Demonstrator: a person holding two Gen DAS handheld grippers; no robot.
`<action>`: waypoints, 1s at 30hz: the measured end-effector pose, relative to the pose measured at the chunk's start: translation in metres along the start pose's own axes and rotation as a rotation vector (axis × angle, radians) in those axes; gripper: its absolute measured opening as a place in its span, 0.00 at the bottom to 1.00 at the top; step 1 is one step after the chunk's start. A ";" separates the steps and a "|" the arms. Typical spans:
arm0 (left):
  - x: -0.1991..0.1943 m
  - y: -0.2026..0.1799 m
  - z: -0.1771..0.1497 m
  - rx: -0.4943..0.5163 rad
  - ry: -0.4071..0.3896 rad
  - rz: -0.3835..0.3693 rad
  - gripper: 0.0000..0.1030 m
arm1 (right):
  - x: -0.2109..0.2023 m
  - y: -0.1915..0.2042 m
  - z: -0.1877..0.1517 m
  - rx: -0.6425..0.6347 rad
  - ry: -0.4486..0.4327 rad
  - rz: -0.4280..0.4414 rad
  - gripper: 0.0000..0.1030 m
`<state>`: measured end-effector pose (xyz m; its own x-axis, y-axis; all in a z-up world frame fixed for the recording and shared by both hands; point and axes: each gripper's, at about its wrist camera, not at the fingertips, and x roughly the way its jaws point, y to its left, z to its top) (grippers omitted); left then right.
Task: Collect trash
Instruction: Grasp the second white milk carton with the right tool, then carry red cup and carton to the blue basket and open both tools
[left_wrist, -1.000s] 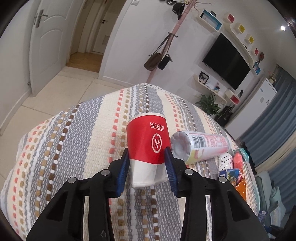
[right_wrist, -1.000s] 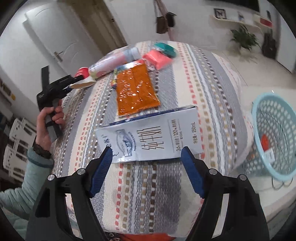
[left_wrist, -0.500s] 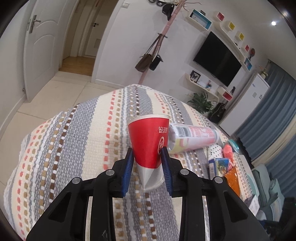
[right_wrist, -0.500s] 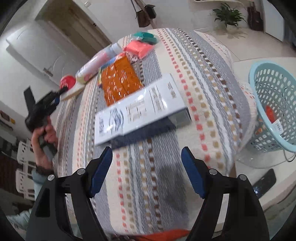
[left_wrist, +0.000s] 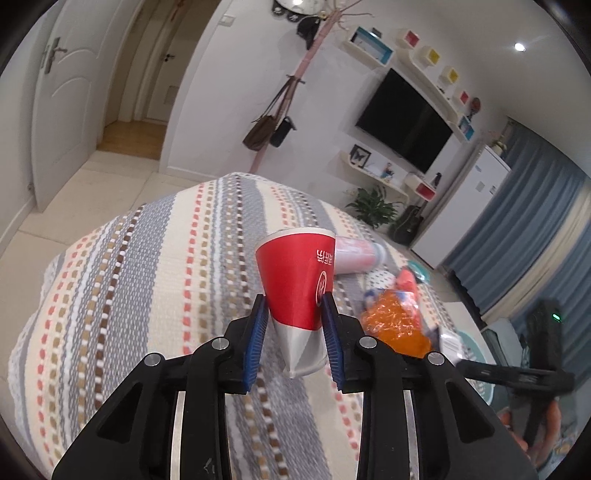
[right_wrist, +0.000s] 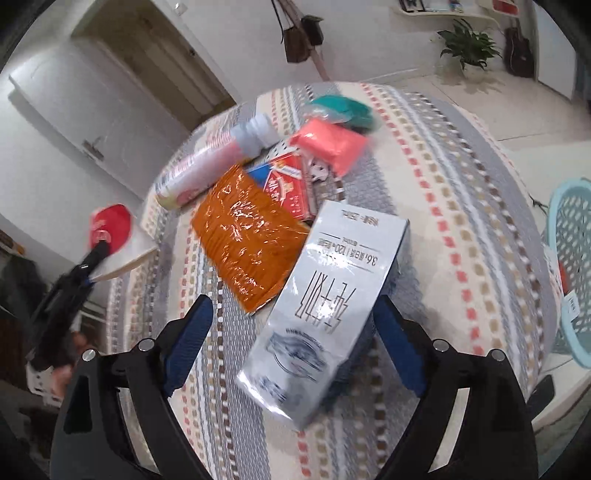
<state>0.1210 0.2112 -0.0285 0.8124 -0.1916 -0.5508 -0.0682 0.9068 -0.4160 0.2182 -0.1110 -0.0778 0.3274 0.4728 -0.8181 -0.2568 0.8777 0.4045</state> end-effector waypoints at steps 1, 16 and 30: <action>-0.003 -0.002 -0.002 0.003 -0.004 -0.004 0.28 | 0.005 0.007 0.001 -0.019 0.003 -0.032 0.82; -0.016 -0.060 -0.014 0.091 -0.026 -0.158 0.28 | -0.014 0.022 -0.043 -0.156 -0.114 -0.303 0.48; 0.031 -0.209 -0.020 0.297 0.025 -0.321 0.28 | -0.133 -0.068 -0.025 -0.009 -0.397 -0.319 0.48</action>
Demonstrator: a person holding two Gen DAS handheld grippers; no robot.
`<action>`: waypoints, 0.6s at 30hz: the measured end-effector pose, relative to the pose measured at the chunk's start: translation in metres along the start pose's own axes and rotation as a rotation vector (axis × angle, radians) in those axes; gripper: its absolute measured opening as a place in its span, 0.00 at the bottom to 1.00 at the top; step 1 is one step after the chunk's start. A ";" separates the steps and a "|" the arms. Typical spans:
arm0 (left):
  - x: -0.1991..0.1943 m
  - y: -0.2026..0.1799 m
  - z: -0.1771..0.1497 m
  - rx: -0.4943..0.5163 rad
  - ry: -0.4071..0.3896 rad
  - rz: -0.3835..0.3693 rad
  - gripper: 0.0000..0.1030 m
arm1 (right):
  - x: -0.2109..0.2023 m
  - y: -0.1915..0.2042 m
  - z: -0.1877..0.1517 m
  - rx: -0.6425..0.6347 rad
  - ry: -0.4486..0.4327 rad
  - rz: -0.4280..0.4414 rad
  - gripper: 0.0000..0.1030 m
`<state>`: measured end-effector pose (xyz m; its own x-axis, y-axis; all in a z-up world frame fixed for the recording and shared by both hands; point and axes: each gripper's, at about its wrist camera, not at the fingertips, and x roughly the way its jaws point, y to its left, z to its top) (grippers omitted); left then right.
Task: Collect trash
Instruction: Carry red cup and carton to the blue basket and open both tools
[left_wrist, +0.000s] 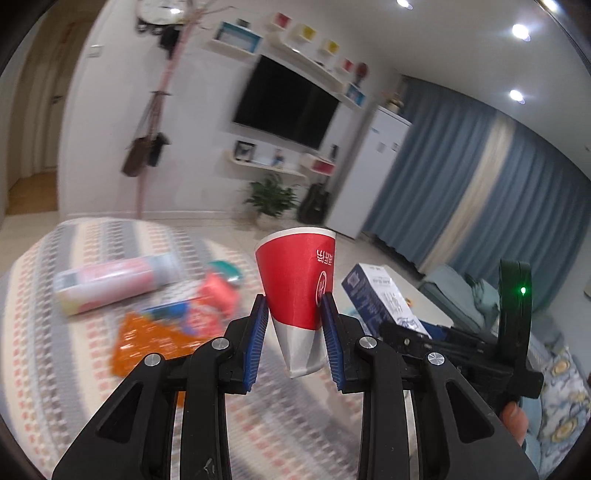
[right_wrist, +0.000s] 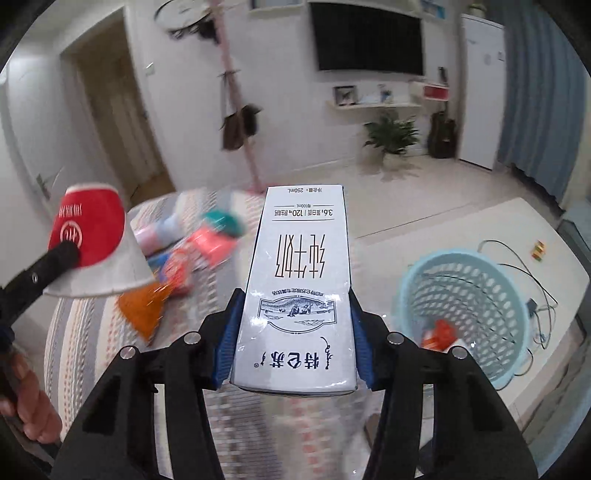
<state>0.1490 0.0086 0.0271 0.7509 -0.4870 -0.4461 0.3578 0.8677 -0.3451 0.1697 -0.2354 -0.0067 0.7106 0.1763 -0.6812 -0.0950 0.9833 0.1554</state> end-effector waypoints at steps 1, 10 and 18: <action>0.007 -0.007 0.002 0.009 0.006 -0.008 0.28 | -0.003 -0.015 0.002 0.022 -0.011 -0.016 0.48; 0.106 -0.074 0.005 0.051 0.120 -0.115 0.28 | -0.008 -0.121 0.003 0.171 -0.035 -0.132 0.48; 0.182 -0.111 -0.013 0.061 0.233 -0.151 0.28 | 0.008 -0.190 -0.014 0.264 0.010 -0.198 0.48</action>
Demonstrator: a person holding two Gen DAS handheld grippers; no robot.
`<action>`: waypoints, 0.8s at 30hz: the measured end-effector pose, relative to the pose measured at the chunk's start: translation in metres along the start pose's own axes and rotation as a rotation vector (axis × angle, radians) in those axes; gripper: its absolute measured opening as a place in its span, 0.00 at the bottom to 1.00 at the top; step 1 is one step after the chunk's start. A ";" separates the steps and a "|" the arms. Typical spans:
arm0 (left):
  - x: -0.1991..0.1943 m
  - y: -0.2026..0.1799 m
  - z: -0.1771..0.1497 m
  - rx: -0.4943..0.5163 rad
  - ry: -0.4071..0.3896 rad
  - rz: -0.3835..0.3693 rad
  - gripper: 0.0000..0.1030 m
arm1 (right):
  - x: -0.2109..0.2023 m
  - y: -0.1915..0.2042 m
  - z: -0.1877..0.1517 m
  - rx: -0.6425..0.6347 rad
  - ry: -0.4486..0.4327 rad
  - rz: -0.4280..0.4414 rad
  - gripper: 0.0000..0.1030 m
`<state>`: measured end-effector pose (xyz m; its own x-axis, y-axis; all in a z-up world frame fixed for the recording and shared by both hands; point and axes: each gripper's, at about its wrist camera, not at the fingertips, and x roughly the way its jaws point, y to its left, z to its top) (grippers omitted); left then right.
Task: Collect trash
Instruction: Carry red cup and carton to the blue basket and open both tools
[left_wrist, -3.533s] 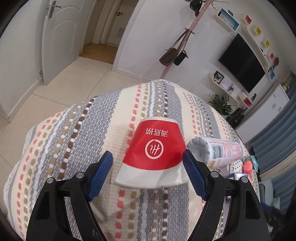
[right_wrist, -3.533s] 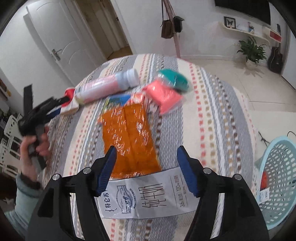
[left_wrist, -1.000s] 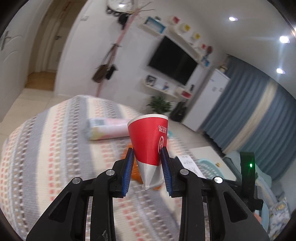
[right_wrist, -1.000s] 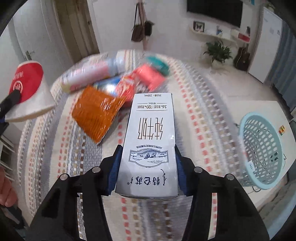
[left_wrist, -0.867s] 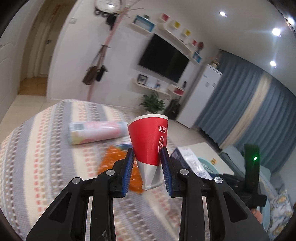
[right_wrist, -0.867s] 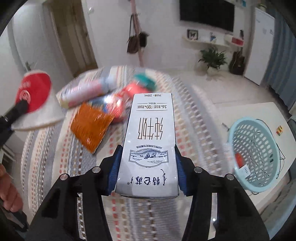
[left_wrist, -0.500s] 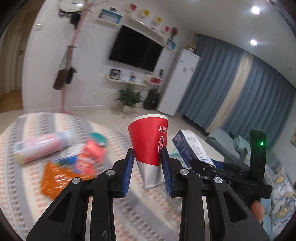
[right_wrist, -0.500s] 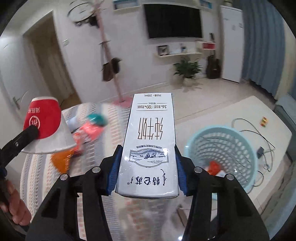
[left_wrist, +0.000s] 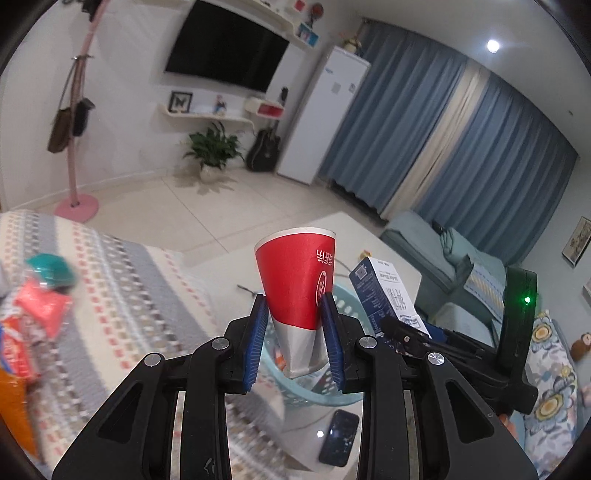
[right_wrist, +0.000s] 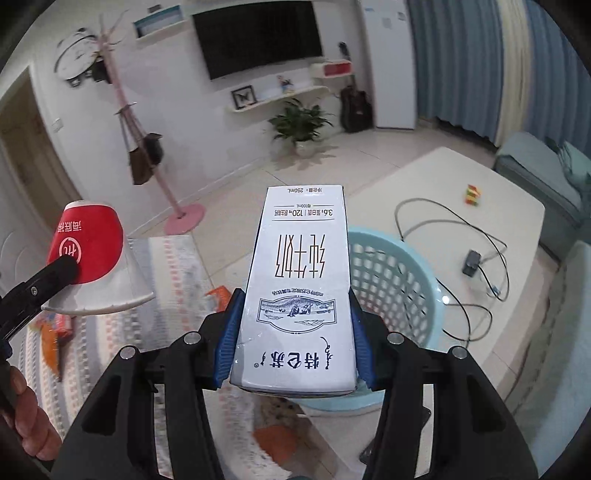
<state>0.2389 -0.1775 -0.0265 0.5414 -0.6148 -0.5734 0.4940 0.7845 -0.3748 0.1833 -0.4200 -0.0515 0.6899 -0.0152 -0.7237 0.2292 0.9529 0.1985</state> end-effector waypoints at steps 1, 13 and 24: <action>0.006 -0.002 0.000 0.001 0.010 -0.001 0.28 | 0.005 -0.008 -0.001 0.012 0.010 -0.008 0.48; 0.081 -0.022 -0.014 0.023 0.152 0.002 0.28 | 0.044 -0.054 -0.020 0.075 0.111 -0.073 0.48; 0.095 -0.027 -0.015 0.039 0.176 0.001 0.33 | 0.048 -0.066 -0.020 0.094 0.120 -0.081 0.48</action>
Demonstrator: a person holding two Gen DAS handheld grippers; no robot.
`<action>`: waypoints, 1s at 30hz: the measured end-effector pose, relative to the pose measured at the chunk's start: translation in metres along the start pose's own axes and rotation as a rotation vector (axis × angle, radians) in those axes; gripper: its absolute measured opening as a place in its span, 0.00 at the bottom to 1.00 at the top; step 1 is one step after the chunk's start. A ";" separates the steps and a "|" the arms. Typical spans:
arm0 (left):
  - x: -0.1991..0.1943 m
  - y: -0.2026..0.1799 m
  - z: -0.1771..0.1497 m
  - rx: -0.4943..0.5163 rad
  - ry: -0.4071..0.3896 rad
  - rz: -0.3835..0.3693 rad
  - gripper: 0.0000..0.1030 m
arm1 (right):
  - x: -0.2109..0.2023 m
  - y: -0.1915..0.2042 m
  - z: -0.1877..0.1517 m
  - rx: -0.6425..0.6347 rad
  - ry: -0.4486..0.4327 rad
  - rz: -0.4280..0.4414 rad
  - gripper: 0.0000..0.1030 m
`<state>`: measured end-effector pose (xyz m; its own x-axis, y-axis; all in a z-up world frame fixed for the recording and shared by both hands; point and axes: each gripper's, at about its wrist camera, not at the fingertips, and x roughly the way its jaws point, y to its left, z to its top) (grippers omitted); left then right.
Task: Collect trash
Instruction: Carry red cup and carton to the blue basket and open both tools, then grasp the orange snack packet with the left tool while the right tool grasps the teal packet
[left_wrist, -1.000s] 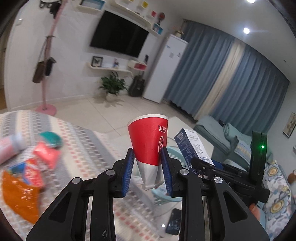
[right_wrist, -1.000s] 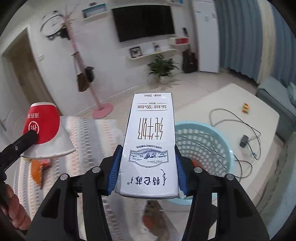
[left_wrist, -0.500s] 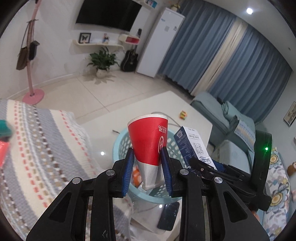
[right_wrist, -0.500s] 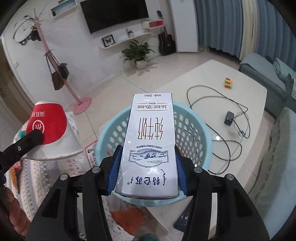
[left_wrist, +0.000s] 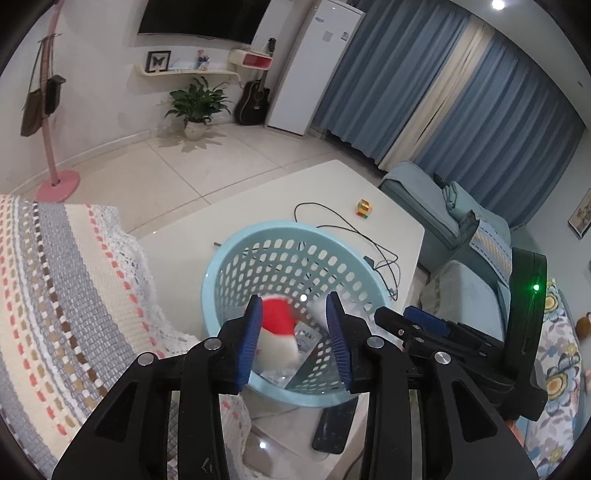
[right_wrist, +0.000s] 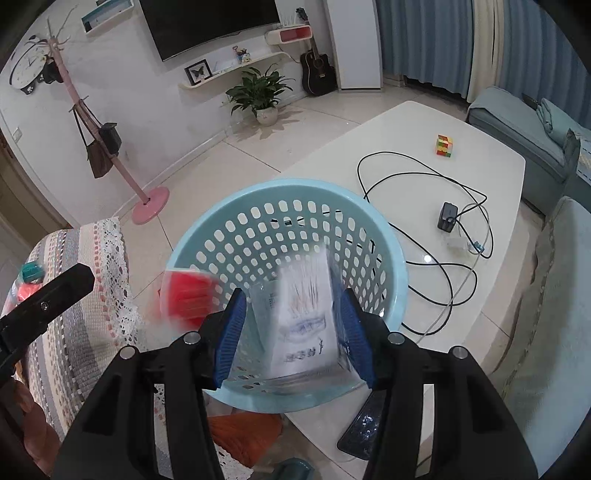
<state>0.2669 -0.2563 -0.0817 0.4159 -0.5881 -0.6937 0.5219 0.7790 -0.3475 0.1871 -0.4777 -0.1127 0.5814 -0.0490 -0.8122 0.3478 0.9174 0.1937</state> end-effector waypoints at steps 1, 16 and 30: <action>-0.001 -0.001 0.000 0.002 -0.001 0.002 0.33 | -0.001 0.001 0.000 -0.001 -0.001 0.000 0.48; -0.062 0.006 -0.018 -0.006 -0.102 0.009 0.33 | -0.026 0.031 -0.002 -0.068 -0.041 0.046 0.48; -0.159 0.050 -0.050 -0.123 -0.238 0.066 0.47 | -0.056 0.105 -0.015 -0.189 -0.085 0.137 0.48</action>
<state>0.1894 -0.1125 -0.0203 0.6168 -0.5586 -0.5545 0.4000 0.8292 -0.3904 0.1798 -0.3729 -0.0549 0.6766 0.0555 -0.7343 0.1221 0.9749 0.1861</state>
